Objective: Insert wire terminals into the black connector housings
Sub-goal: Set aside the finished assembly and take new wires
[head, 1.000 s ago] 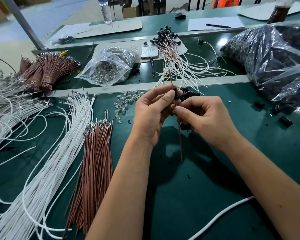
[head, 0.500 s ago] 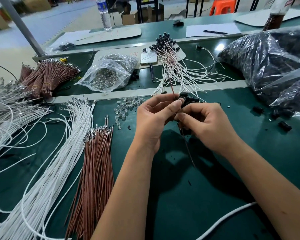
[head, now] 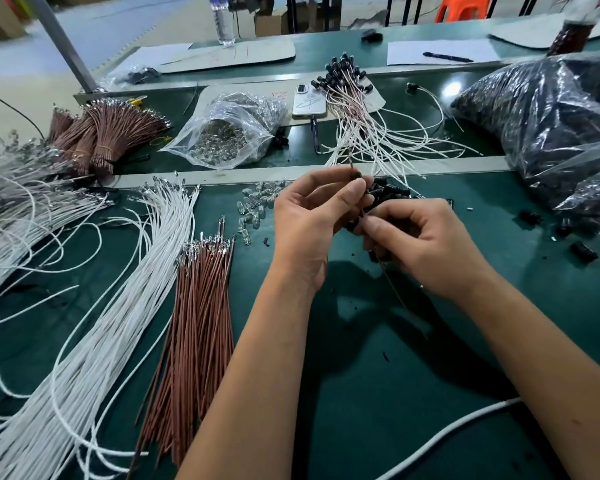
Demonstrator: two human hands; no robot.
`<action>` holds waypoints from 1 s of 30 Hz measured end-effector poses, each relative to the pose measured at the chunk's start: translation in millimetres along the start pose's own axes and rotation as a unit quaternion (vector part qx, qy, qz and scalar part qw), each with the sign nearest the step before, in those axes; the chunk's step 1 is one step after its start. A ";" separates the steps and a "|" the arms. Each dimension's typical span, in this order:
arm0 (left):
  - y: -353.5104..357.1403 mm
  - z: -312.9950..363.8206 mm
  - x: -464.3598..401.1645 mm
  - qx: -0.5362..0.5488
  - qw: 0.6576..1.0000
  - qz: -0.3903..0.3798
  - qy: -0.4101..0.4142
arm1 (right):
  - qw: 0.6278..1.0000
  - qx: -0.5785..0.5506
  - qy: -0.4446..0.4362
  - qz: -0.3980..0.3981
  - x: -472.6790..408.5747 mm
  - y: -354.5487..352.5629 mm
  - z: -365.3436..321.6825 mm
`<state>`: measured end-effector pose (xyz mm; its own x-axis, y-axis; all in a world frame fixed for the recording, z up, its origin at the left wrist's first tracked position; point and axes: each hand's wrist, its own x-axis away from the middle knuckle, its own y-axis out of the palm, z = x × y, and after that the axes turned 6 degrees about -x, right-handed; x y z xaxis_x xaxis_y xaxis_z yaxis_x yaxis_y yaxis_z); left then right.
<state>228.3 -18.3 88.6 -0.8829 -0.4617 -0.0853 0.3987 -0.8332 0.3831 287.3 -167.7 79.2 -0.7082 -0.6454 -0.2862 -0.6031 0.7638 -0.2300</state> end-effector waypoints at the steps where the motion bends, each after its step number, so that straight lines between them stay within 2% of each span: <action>1: 1.0 -0.7 0.3 0.000 1.000 -0.004 0.001 | 1.000 -0.009 -0.005 0.020 0.2 1.7 0.4; 9: -0.2 0.8 1.9 0.000 0.999 -0.035 -0.001 | 0.999 0.002 -0.019 0.050 -0.4 2.3 1.9; 21: -2.2 0.8 -0.3 0.006 1.000 -0.024 -0.016 | 0.999 0.029 -0.029 0.021 -1.4 -8.5 8.2; 30: -0.3 -1.3 -1.8 -0.001 1.000 0.006 0.009 | 0.998 0.052 -0.038 0.019 -2.7 -14.1 6.9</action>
<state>230.1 -17.6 87.4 -0.8736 -0.4768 -0.0975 0.4092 -0.8281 0.3832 300.2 -176.7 76.8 -0.6970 -0.6166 -0.3660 -0.5319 0.7869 -0.3127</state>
